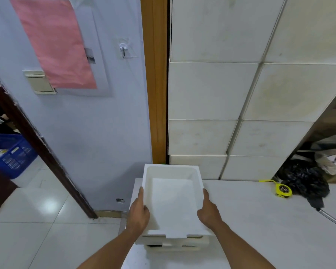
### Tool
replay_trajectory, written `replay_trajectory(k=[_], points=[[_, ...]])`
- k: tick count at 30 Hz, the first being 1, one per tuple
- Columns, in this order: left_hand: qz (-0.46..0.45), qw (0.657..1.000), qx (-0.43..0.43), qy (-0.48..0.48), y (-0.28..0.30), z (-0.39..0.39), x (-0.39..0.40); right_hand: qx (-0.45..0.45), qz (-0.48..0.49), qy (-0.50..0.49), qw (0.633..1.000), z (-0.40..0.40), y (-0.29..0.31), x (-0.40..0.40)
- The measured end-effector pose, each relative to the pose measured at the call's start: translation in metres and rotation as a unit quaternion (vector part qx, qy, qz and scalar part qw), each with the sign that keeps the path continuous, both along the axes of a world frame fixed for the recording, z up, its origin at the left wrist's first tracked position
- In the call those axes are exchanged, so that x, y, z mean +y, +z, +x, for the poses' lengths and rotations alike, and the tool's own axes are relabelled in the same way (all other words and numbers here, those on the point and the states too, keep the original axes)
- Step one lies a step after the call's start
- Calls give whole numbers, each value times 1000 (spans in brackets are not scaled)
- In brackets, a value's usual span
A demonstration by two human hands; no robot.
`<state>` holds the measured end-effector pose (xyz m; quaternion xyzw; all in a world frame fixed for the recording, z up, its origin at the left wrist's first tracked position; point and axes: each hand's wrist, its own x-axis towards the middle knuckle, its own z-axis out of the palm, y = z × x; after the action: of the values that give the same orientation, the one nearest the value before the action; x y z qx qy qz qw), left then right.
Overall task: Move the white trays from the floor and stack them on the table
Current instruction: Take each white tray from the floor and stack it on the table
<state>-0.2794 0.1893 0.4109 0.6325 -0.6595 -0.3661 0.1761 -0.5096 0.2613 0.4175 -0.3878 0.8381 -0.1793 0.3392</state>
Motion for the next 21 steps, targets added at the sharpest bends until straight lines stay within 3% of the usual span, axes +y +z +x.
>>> replay_trajectory(k=[10,14,21], points=[[-12,996,-89,-23,-13,-1,-9,39,47,37,997,2,-13,-7],[-37,985,-165,-30,-20,3,-11,53,69,59,994,1,-16,-10],[50,985,-155,-61,-22,4,-14,49,94,86,991,-6,-16,-16]])
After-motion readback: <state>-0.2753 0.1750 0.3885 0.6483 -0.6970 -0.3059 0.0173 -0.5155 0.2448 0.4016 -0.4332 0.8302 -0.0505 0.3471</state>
